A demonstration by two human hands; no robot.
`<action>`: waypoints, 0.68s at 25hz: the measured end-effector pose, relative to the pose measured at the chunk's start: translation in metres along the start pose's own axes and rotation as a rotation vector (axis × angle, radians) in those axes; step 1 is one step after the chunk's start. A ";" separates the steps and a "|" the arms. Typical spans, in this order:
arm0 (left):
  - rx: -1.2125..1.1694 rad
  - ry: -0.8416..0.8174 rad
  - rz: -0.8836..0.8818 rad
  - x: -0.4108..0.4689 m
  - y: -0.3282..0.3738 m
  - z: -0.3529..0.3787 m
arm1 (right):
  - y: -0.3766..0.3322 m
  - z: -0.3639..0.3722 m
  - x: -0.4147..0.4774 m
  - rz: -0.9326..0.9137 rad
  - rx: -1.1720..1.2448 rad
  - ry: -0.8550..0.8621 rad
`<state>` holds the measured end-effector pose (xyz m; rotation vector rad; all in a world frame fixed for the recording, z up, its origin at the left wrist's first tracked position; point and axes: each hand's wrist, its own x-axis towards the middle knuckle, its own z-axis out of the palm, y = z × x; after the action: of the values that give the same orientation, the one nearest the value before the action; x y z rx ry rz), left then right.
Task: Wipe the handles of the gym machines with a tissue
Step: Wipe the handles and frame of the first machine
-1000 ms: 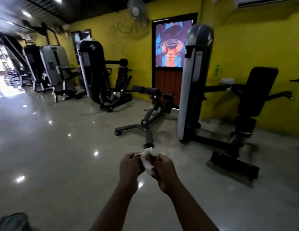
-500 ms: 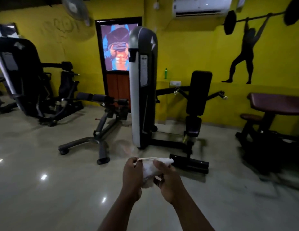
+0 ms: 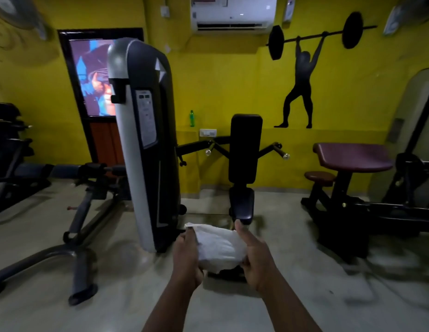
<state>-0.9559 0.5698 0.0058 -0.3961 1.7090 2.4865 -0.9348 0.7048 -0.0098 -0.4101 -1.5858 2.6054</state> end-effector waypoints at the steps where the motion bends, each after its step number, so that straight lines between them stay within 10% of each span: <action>1: -0.012 -0.024 -0.029 0.021 0.007 0.016 | -0.013 -0.002 0.023 -0.020 0.032 0.002; 8: -0.194 -0.189 -0.422 0.169 0.017 0.099 | -0.054 -0.024 0.168 0.022 0.112 0.020; 17: -0.281 -0.169 -0.297 0.342 0.036 0.204 | -0.111 -0.030 0.386 0.042 -0.045 -0.139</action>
<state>-1.3246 0.7233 0.0159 -0.4137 1.1481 2.4584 -1.3075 0.8565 0.0005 -0.2725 -1.6973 2.6880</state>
